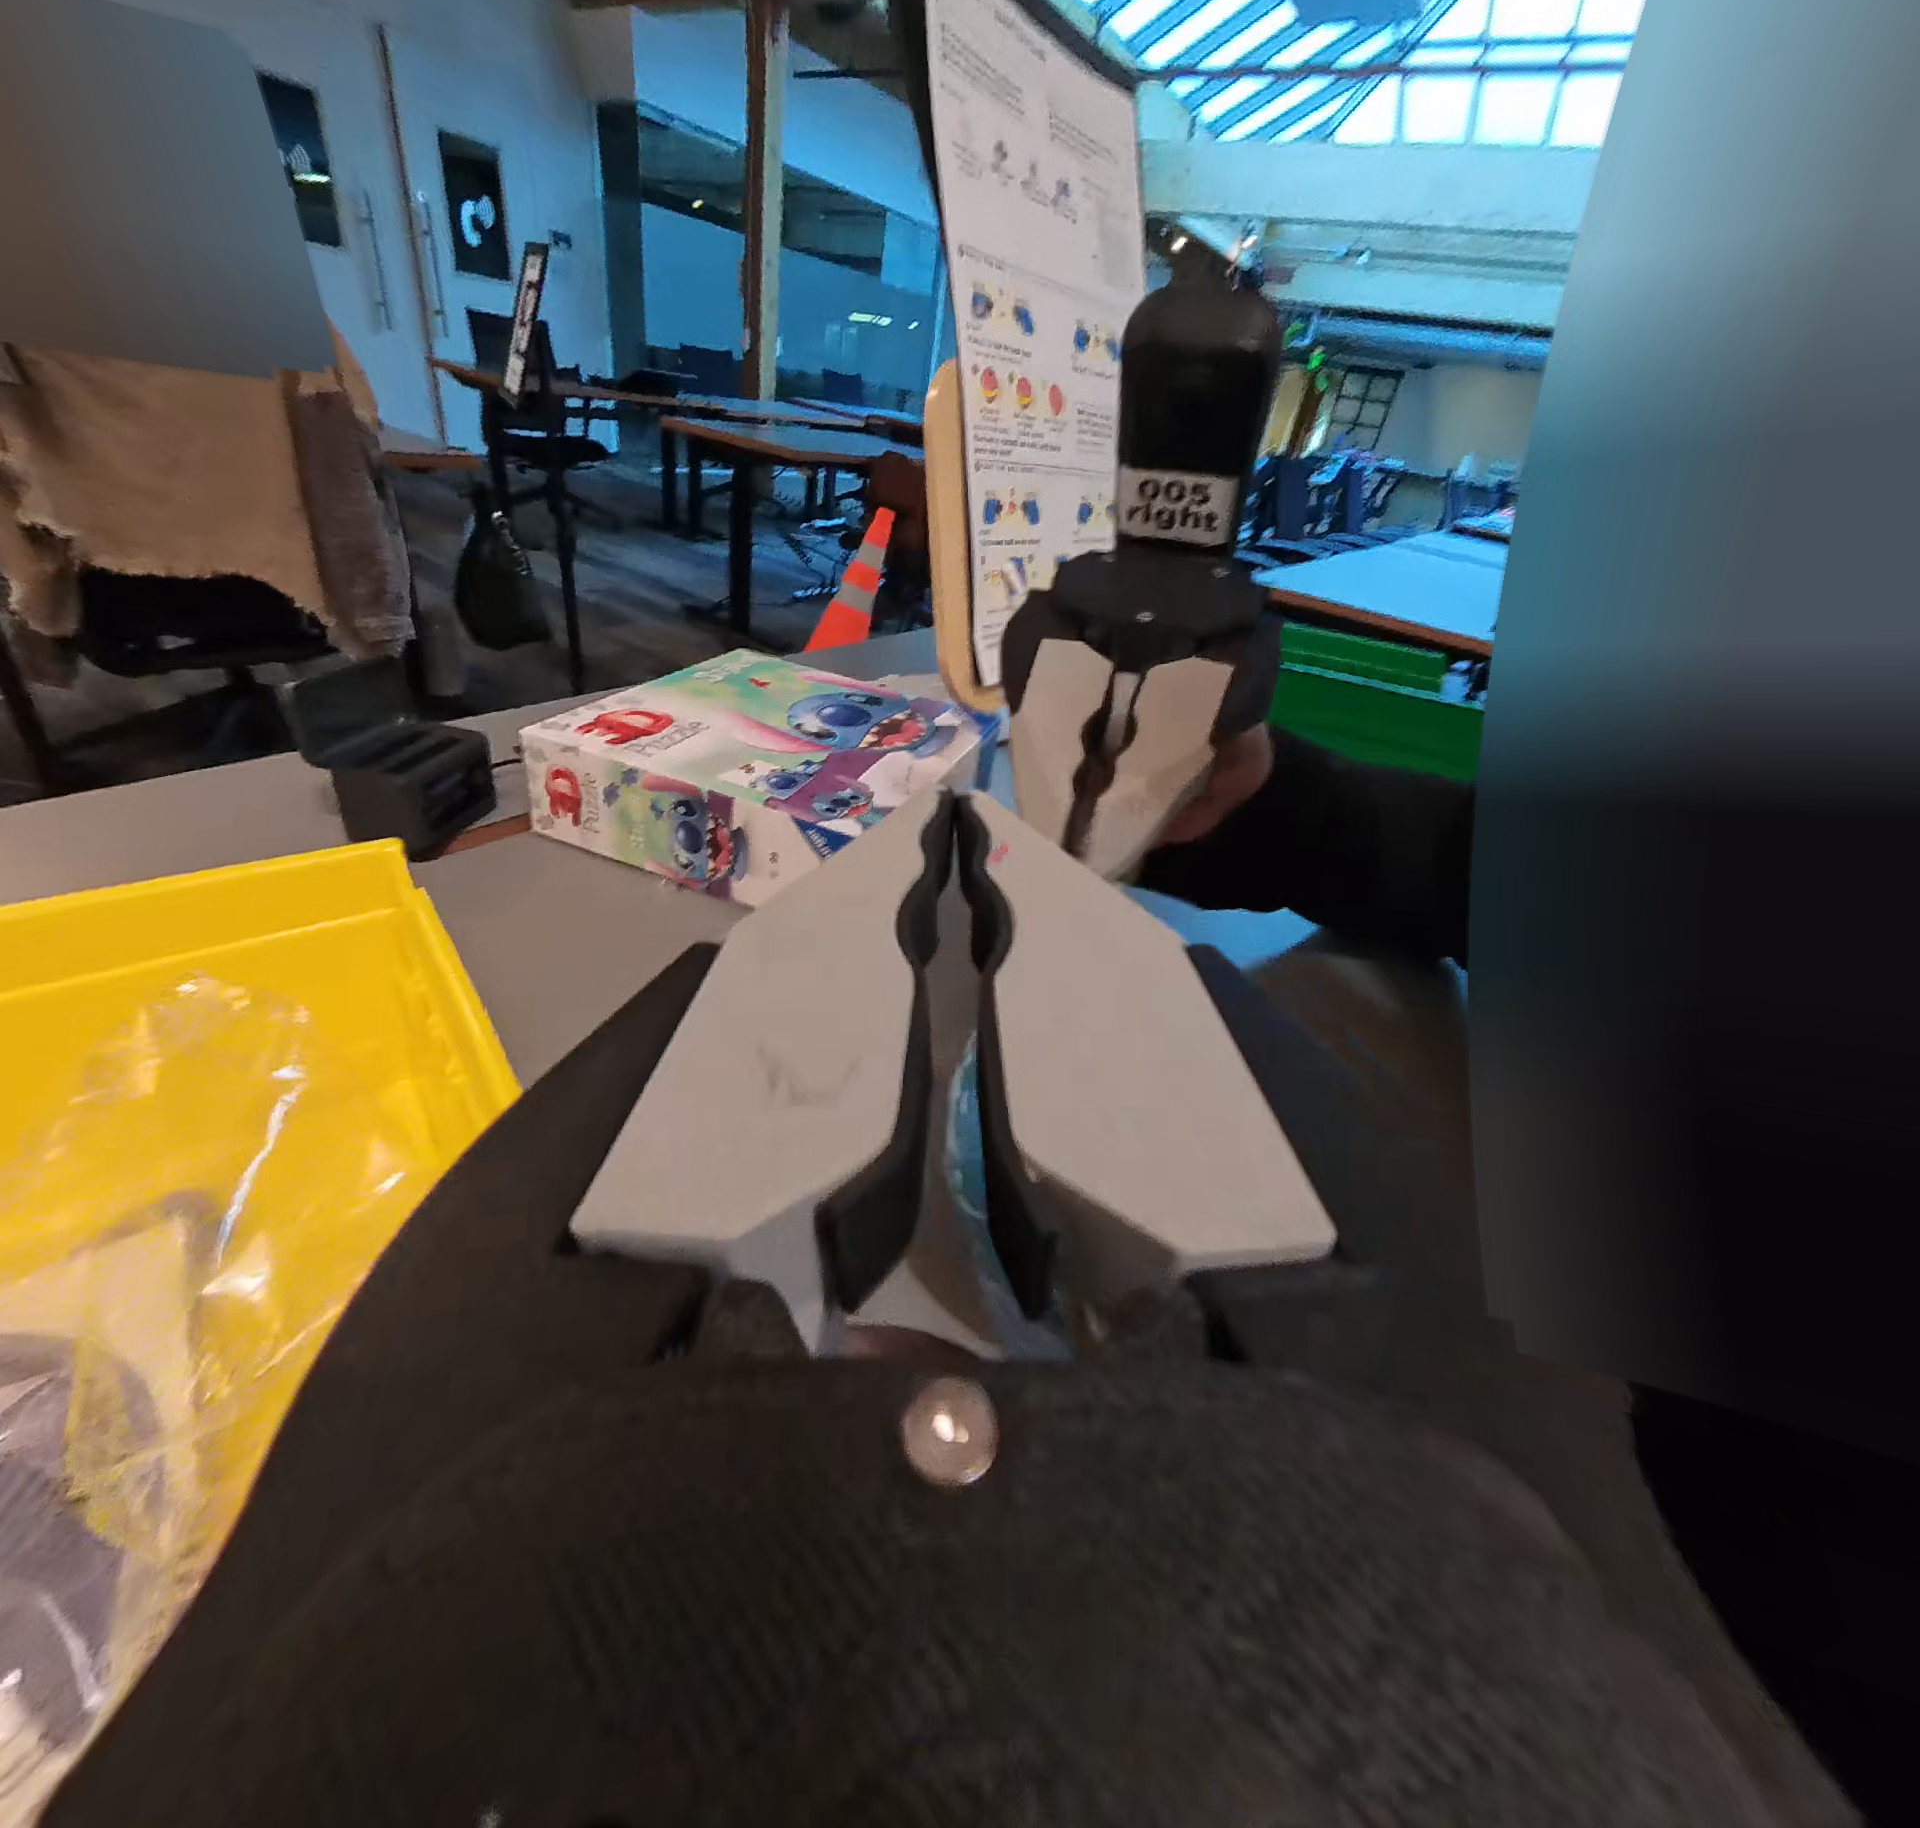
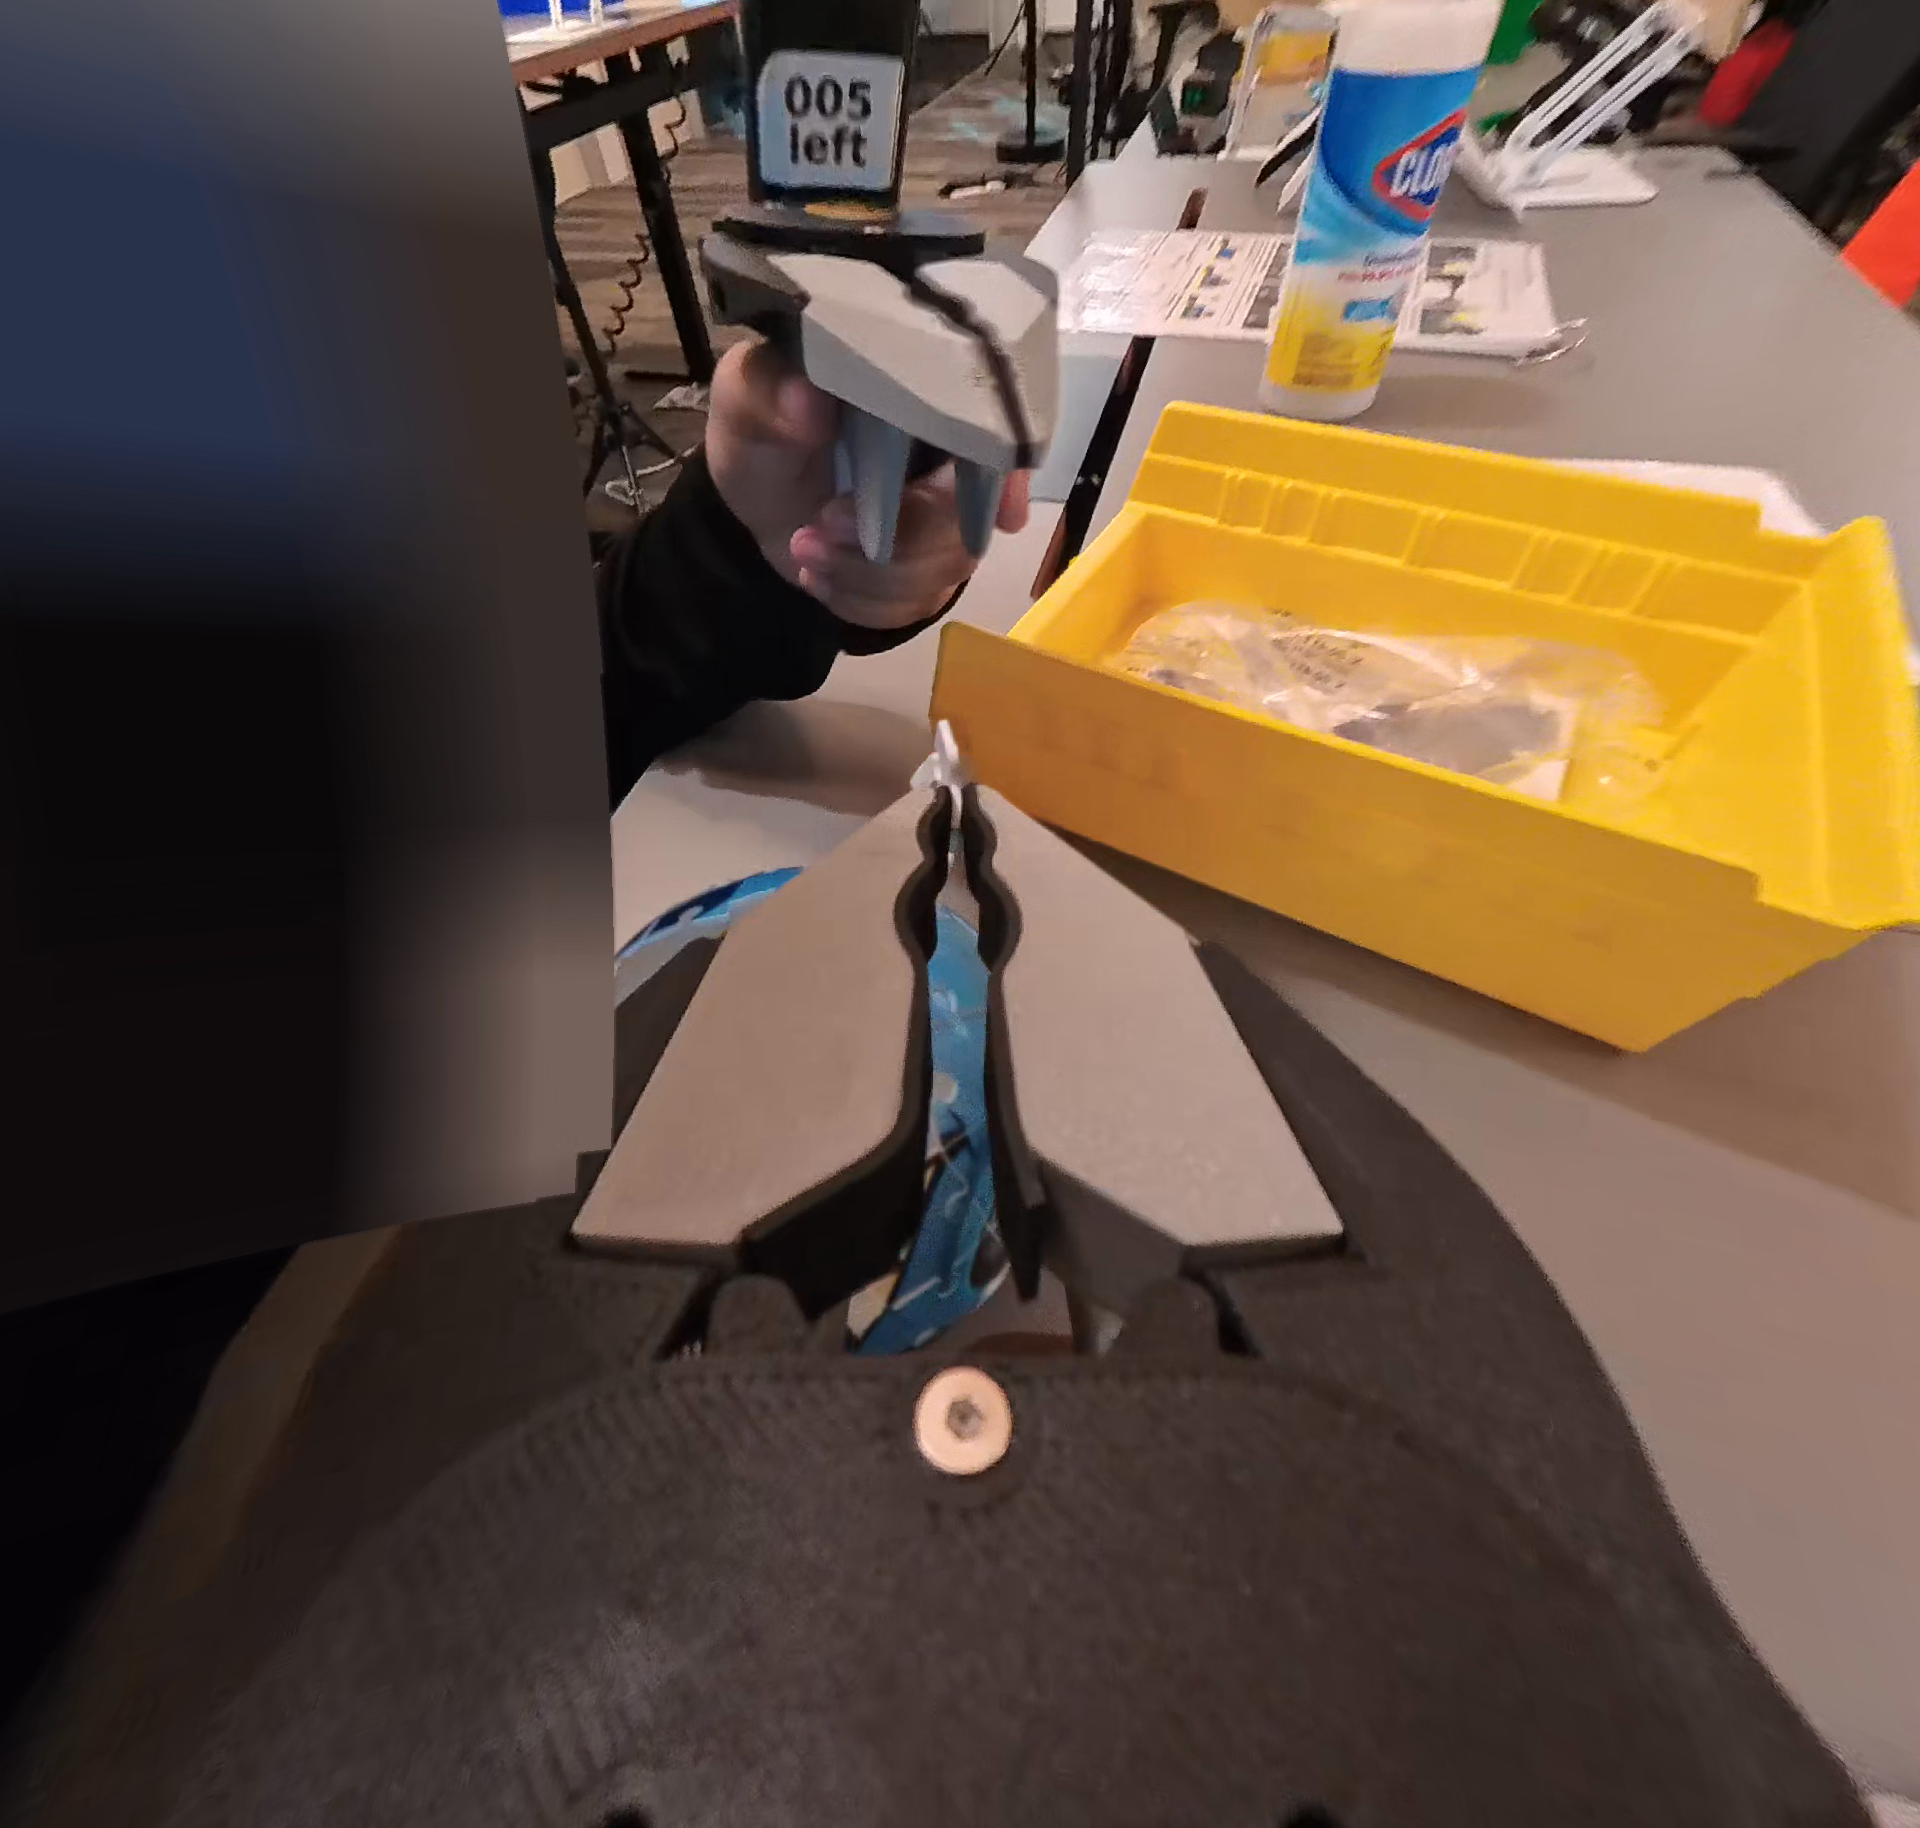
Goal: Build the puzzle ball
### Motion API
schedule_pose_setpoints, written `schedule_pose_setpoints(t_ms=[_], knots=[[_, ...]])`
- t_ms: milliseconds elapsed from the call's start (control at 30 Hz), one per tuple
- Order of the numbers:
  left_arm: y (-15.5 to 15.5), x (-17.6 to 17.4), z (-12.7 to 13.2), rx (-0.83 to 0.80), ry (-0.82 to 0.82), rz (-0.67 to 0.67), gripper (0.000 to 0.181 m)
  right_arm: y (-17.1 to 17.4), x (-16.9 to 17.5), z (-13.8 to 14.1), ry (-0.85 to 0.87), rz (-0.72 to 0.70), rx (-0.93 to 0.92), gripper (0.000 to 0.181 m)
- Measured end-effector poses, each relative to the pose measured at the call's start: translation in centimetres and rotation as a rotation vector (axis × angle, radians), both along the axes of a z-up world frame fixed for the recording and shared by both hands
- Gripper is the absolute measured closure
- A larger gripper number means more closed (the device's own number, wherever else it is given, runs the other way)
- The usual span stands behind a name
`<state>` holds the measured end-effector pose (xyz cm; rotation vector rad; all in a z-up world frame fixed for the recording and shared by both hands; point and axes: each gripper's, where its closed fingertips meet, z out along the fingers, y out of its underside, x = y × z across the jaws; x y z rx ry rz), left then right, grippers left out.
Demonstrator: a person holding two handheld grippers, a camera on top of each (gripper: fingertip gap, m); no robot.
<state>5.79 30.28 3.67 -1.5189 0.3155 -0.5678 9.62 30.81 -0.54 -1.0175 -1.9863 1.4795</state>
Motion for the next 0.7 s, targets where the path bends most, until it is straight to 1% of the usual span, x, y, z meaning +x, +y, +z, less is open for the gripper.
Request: schedule_pose_setpoints(t_ms=[33,133,267,367,433,533,700], knots=[[0.2,-0.1,-0.4,-0.007,0.028,0.016,0.181,-0.4,0.0,-0.4,-0.025,0.013,0.001,0.181],[0.5,0.3,-1.1,-0.032,0.050,0.007,0.181,-1.1,0.0,-0.7,-0.067,0.046,-0.017,0.181],[0.1,0.7,-0.7,-0.004,0.047,-0.017,0.181,-1.0,0.6,-0.7,-0.106,0.067,-0.015,0.181],[0.3,0.9,-1.3,-0.026,0.073,-0.008,0.181,-0.9,0.7,-1.2,-0.143,0.063,0.045,0.181],[0.4,1.2,-1.6,-0.033,0.090,-0.010,0.181,-0.8,0.8,-1.0,-0.153,0.065,0.088,0.181],[0.4,1.3,-1.5,-0.023,0.098,-0.002,0.181,-0.9,0.7,-0.5,-0.190,0.094,0.091,0.181],[0.4,1.1,-1.5,-0.025,0.088,-0.005,0.181,-1.3,0.7,-1.0,-0.240,0.139,0.112,0.181]])
